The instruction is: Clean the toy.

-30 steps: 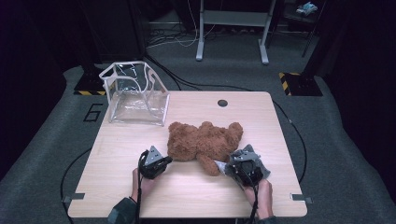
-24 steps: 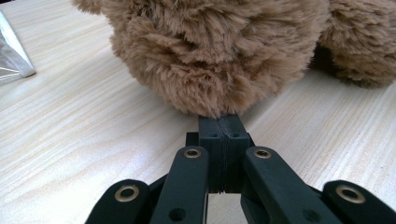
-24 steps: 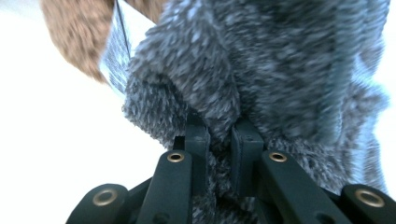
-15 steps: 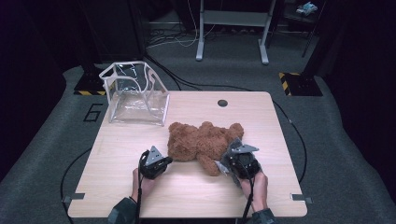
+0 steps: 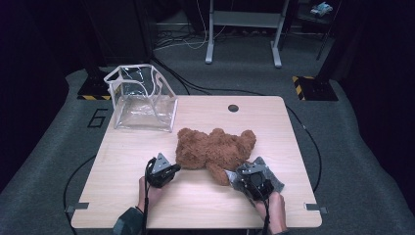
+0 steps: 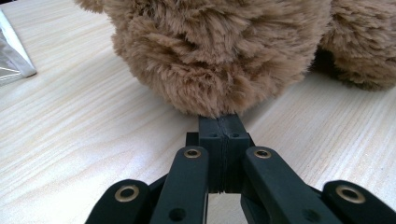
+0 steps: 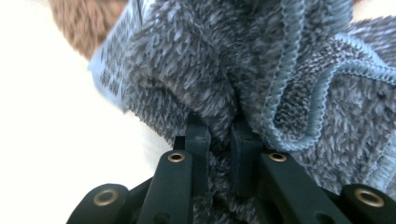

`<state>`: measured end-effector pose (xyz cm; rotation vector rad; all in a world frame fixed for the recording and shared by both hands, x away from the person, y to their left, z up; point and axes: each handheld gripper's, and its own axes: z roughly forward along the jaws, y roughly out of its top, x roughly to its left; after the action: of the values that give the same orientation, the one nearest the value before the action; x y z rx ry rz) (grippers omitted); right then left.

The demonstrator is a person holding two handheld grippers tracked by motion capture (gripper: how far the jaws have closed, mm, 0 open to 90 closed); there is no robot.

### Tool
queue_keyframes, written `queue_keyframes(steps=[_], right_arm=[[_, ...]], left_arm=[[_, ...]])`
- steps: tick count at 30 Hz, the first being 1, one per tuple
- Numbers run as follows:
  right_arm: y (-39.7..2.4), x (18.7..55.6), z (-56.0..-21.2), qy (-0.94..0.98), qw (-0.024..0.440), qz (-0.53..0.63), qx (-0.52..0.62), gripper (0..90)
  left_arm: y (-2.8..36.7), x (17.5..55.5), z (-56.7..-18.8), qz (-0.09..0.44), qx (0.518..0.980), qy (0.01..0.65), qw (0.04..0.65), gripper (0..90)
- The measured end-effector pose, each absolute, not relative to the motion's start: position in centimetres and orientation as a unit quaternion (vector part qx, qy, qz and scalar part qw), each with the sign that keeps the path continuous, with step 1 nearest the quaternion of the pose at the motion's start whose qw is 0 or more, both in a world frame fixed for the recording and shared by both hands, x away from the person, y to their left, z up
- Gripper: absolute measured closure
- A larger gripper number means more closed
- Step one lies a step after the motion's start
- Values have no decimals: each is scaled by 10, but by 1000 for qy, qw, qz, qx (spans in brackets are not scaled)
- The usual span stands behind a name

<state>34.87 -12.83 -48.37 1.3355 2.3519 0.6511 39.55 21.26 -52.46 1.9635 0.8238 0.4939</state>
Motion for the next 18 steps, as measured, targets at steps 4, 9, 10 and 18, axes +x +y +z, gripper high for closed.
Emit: queue_keyframes(steps=[4,9,10,18], right_arm=[[-127,350,-469,824,195,276,454,803],[-108,363,-449,817,221,321,424,803],[-104,366,-448,818,224,326,417,803],[-89,399,-470,817,201,316,439,806]], left_arm=[[212,396,-524,203,802,327,456,898],[212,396,-524,202,801,327,458,898],[212,396,-525,202,802,327,458,897],[211,396,-525,199,803,327,456,898]])
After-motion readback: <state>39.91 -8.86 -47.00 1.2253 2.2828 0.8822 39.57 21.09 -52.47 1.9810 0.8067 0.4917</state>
